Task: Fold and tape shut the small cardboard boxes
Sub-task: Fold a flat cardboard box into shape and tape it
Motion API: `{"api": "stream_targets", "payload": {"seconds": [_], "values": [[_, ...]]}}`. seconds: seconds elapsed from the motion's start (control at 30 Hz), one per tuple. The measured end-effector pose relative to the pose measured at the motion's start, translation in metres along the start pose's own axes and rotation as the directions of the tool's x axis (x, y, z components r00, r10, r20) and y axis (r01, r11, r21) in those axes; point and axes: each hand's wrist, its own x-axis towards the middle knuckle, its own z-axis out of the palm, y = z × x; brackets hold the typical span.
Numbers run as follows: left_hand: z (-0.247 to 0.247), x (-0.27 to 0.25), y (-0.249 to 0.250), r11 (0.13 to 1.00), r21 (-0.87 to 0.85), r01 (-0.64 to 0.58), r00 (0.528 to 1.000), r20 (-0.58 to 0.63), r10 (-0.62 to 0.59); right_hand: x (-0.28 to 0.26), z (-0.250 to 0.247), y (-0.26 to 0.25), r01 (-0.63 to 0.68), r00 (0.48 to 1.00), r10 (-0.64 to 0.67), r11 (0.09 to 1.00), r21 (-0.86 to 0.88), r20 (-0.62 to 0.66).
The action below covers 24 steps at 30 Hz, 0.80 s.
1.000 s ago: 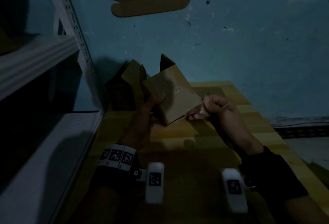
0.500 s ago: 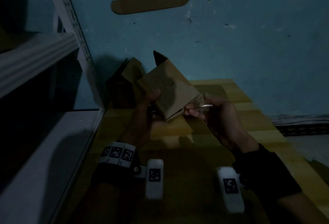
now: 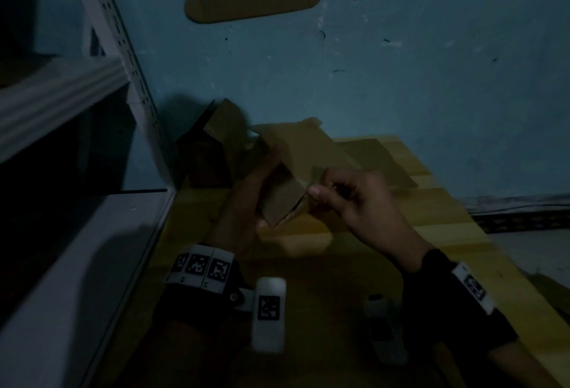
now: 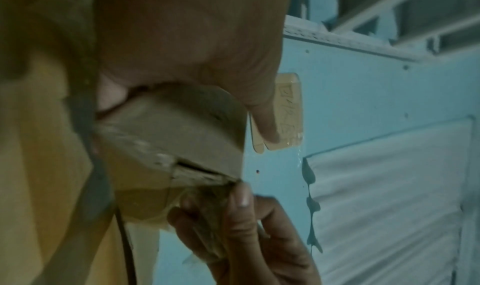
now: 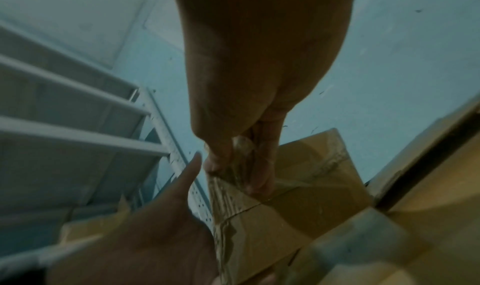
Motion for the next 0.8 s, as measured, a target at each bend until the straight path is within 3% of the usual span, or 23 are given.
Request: {"api": "stream_targets", "payload": {"seconds": [0.13,0.23,0.3,0.37,0.47,0.63,0.8], "values": [[-0.001,0.0,-0.001,0.993,0.09,0.071,0.994,-0.084,-0.064,0.0,0.005,-0.004,0.149,0.987,-0.143,0.984,-0.096,0.068],[-0.003,-0.003,0.0,0.983,0.094,0.16,0.985,-0.088,-0.151,-0.001,0.006,-0.002,0.063,0.996,-0.061,0.998,-0.02,0.065],[-0.004,-0.004,0.001,0.987,0.047,0.156,0.984,-0.099,-0.15,-0.003,0.006,-0.006,-0.019,0.999,0.015,0.996,0.09,0.048],[-0.003,-0.006,0.006,0.986,-0.077,0.147,0.988,-0.043,-0.15,-0.003,0.003,-0.012,-0.082,0.996,0.09,0.96,0.266,-0.016],[-0.002,-0.012,0.013,0.977,-0.149,0.151,0.988,-0.001,-0.153,0.001,-0.005,-0.018,-0.058,0.99,0.11,0.886,0.459,-0.087],[-0.002,-0.017,0.013,0.985,-0.114,0.133,0.991,0.032,-0.13,0.003,-0.007,-0.019,-0.133,0.97,0.219,0.84,0.526,-0.105],[-0.007,-0.016,0.012,0.989,-0.076,0.123,0.991,-0.036,-0.126,0.004,-0.01,-0.015,-0.2,0.945,0.313,0.786,0.585,-0.098]]}}
